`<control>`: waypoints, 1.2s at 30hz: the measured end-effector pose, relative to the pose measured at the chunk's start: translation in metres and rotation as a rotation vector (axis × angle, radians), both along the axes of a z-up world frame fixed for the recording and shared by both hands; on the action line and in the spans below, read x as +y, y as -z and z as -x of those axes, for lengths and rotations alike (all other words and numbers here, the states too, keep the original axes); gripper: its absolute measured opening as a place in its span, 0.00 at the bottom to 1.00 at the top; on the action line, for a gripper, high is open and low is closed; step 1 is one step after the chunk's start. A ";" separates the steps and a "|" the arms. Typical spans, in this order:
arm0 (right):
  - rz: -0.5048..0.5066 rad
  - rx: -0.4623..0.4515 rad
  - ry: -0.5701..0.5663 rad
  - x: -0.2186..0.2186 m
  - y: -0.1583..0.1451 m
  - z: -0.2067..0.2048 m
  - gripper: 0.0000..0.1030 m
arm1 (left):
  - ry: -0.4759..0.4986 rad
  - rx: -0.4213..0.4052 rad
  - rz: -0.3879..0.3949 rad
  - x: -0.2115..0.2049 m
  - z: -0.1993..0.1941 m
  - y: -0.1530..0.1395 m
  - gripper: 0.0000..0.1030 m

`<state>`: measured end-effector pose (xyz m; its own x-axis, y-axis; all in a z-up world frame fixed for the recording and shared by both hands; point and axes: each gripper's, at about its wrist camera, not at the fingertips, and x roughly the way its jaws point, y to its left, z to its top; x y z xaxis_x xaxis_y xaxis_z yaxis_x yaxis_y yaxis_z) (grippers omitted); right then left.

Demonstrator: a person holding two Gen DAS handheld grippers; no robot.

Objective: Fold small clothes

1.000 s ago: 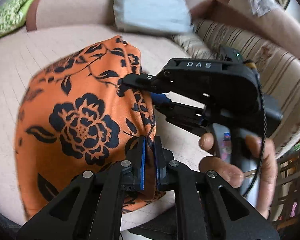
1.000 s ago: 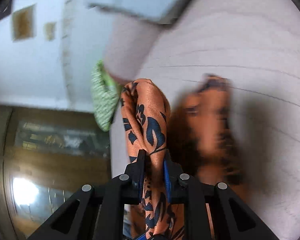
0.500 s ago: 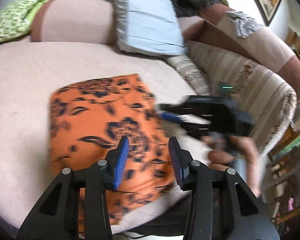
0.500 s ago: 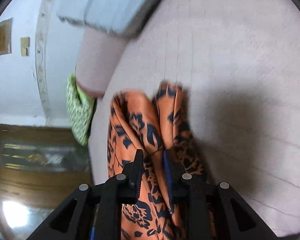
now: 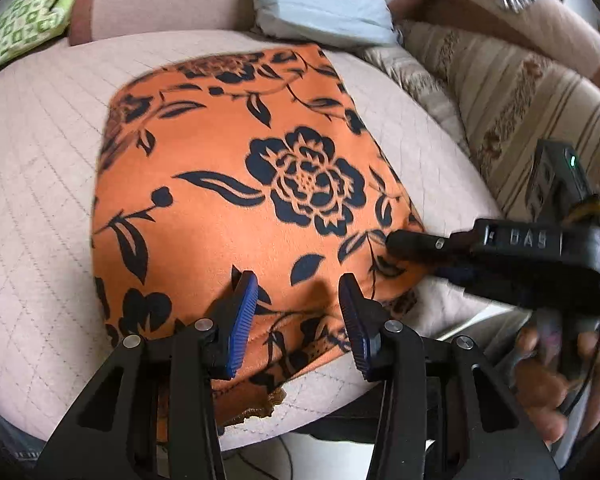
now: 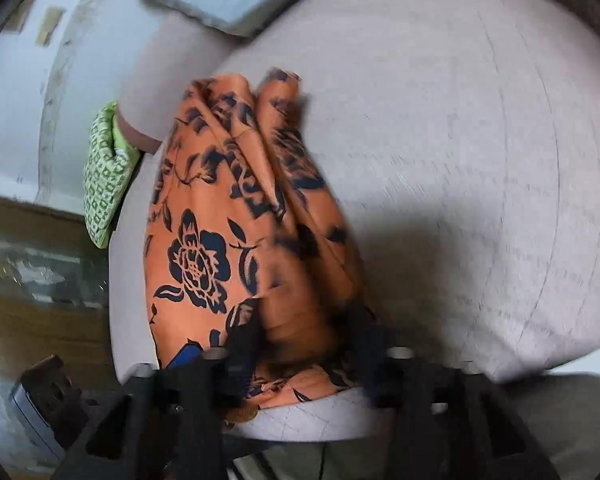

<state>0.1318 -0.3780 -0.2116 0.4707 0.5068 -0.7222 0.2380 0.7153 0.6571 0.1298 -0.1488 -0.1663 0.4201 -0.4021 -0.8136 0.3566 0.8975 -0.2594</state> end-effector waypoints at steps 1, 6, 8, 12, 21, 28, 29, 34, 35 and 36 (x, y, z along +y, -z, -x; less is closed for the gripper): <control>0.007 -0.011 0.013 -0.003 -0.003 0.000 0.19 | 0.007 -0.003 -0.018 -0.002 0.001 0.000 0.40; 0.150 0.024 0.044 0.002 -0.008 0.017 0.11 | 0.026 -0.013 0.060 0.010 0.016 -0.021 0.40; 0.190 0.067 0.020 0.011 0.000 0.012 0.10 | 0.003 0.001 0.085 0.023 0.018 -0.025 0.40; 0.170 0.018 0.044 0.004 -0.008 0.016 0.10 | -0.065 -0.001 0.156 0.058 0.025 -0.042 0.40; 0.070 -0.281 0.099 -0.015 -0.054 0.046 0.34 | -0.351 0.091 0.240 0.135 0.014 -0.031 0.40; 0.042 -0.492 0.085 0.011 -0.082 0.051 0.67 | -0.358 0.212 0.298 0.146 0.013 -0.003 0.40; 0.012 -0.473 0.053 0.012 -0.077 0.046 0.67 | -0.352 0.225 0.303 0.144 0.013 0.000 0.40; -0.031 -0.414 0.040 0.002 -0.080 0.023 0.67 | -0.367 0.201 0.341 0.143 0.013 -0.005 0.52; -0.020 -0.398 0.040 0.001 -0.083 0.017 0.67 | -0.371 0.203 0.357 0.144 0.010 -0.006 0.56; 0.010 -0.365 0.022 0.002 -0.089 0.005 0.67 | -0.378 0.203 0.366 0.144 0.007 -0.007 0.60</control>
